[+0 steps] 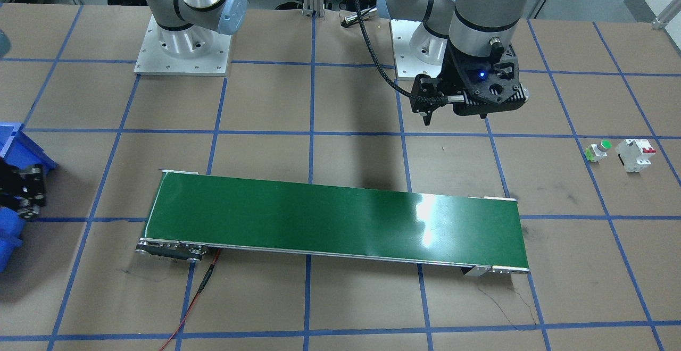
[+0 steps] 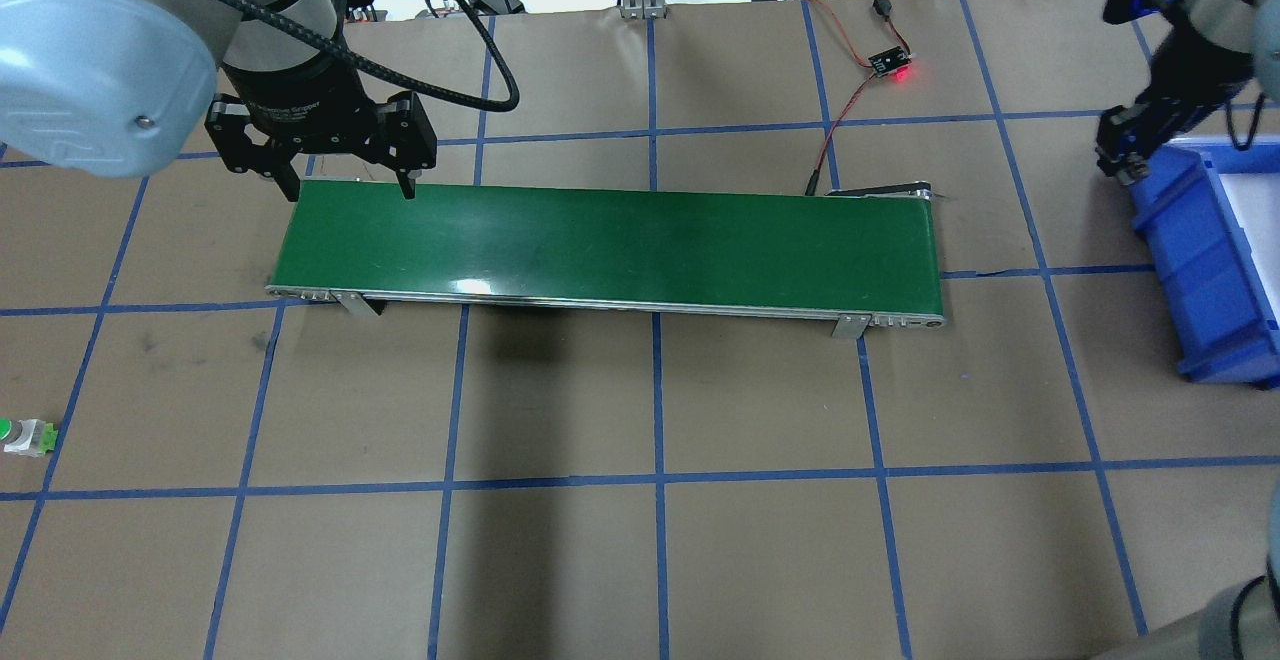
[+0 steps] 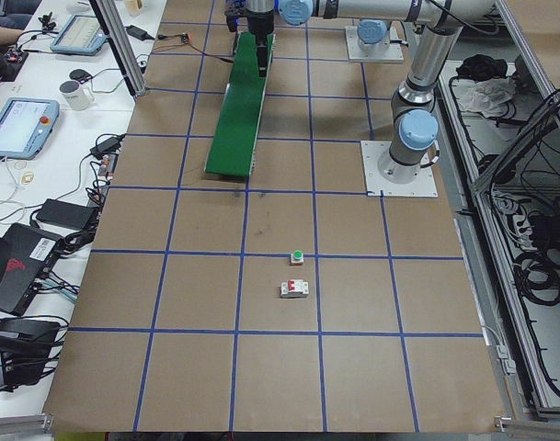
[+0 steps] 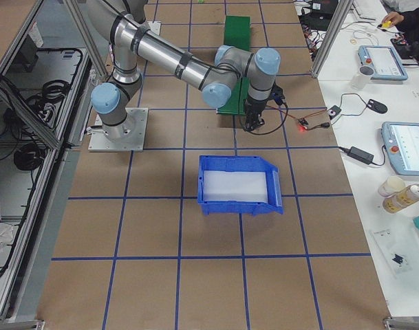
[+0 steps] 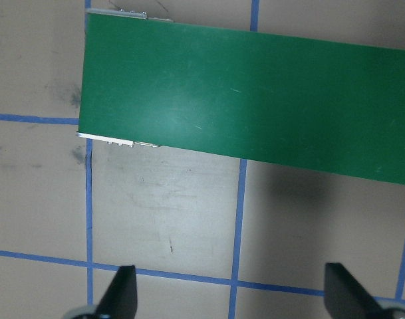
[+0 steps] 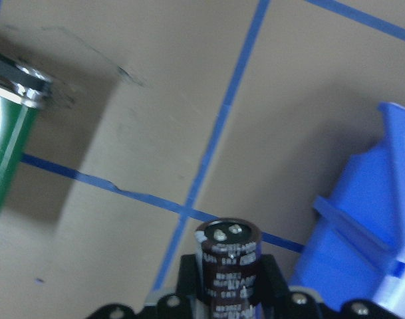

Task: Move capacitor from left to right
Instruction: 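Carry the capacitor with the right gripper into the blue bin and release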

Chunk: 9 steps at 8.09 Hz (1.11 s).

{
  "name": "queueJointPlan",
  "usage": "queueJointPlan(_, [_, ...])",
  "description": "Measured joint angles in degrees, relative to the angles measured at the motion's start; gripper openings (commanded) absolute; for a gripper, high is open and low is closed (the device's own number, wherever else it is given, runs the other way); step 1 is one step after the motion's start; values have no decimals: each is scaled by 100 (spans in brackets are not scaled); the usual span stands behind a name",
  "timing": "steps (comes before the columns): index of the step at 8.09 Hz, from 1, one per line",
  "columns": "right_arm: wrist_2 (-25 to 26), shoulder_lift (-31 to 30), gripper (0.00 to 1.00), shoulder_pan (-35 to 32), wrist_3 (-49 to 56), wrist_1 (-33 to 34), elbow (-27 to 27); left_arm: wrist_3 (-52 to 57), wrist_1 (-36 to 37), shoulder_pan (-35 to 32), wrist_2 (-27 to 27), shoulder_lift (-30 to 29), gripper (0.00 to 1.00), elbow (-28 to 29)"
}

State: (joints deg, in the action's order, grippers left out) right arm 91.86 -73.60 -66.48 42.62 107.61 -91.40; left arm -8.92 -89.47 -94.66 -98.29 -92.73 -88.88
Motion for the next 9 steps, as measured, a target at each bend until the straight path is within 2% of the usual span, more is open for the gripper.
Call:
queueJointPlan(1, [28,-48,3,460,957,103,20,-1,0,0,1,0,100,1])
queueJointPlan(3, [20,28,3,1258,2971,932,20,-4,0,0,0,1,100,0])
queueJointPlan(4, [-10,178,4,1505,3604,1274,-1,-4,0,0,1,1,100,-2])
queueJointPlan(6, [-97,550,7,1775,4332,1522,-99,-2,12,0,2,-15,100,-7])
queueJointPlan(7, [-121,774,24,1830,4509,1599,-152,-3,40,0,-2,-18,100,-15])
queueJointPlan(8, [-143,986,82,1899,4784,1676,-192,0,57,0,-4,-11,100,-15])
queueJointPlan(9, [-195,1101,100,1954,5038,1737,-218,2,65,0,-2,-10,100,-14])
